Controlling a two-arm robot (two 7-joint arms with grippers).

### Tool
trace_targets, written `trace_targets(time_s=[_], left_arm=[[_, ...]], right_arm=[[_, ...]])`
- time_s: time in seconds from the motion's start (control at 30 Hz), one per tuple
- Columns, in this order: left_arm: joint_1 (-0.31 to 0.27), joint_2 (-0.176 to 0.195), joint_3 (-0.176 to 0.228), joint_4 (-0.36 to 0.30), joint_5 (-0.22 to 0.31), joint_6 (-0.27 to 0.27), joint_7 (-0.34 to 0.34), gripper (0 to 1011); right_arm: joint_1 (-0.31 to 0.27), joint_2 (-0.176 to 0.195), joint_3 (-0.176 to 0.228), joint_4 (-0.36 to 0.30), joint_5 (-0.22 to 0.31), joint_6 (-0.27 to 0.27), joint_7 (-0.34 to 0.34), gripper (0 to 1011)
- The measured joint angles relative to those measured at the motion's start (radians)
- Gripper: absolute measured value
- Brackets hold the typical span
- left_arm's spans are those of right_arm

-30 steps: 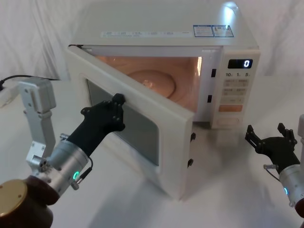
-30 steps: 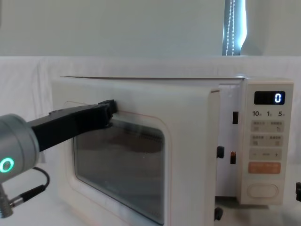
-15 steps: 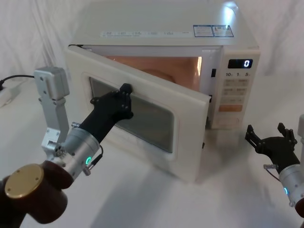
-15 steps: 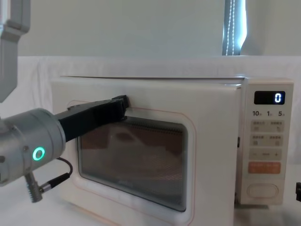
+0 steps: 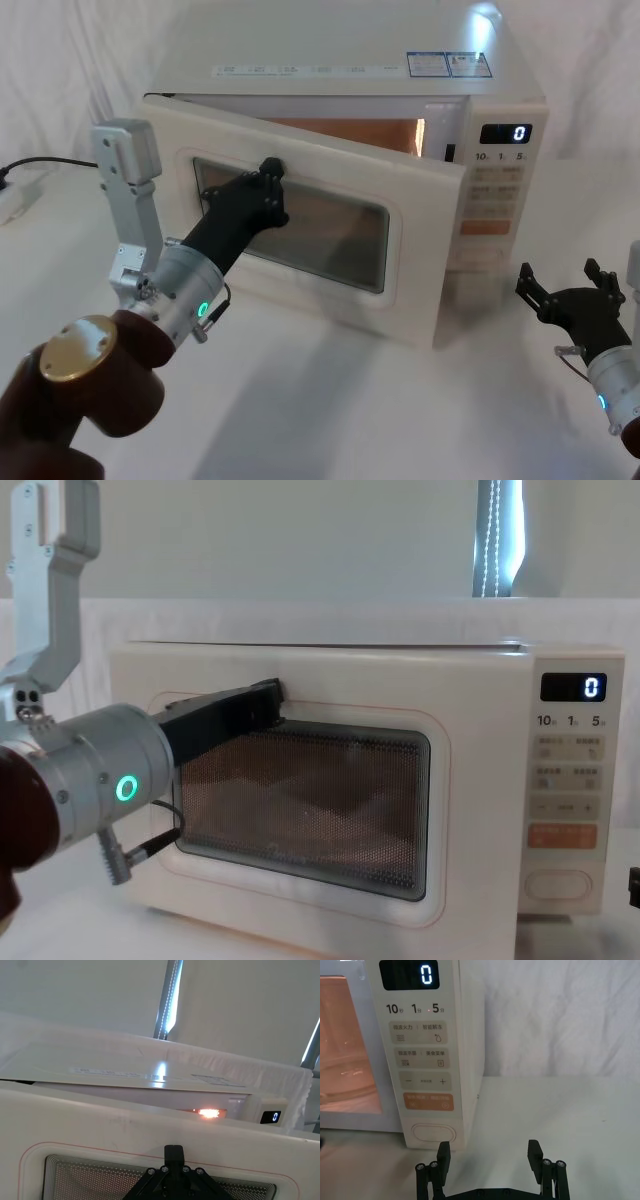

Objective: Press the button to open the microwave door with one hand; close the microwave door with the other hand.

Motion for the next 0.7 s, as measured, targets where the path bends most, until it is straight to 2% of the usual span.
trace_targets(time_s=[0.4, 0.7], left_arm=[[-0.059, -0.03, 0.019, 0.072, 0.01, 0.018, -0.008, 0], [-0.097, -0.062, 0.027, 0.121, 0.038, 0.021, 0.019, 0]], right_arm=[[0.0, 0.0, 0.0, 0.0, 0.0, 0.0, 0.0, 1002], [0.0, 0.0, 0.0, 0.0, 0.0, 0.0, 0.0, 1002]])
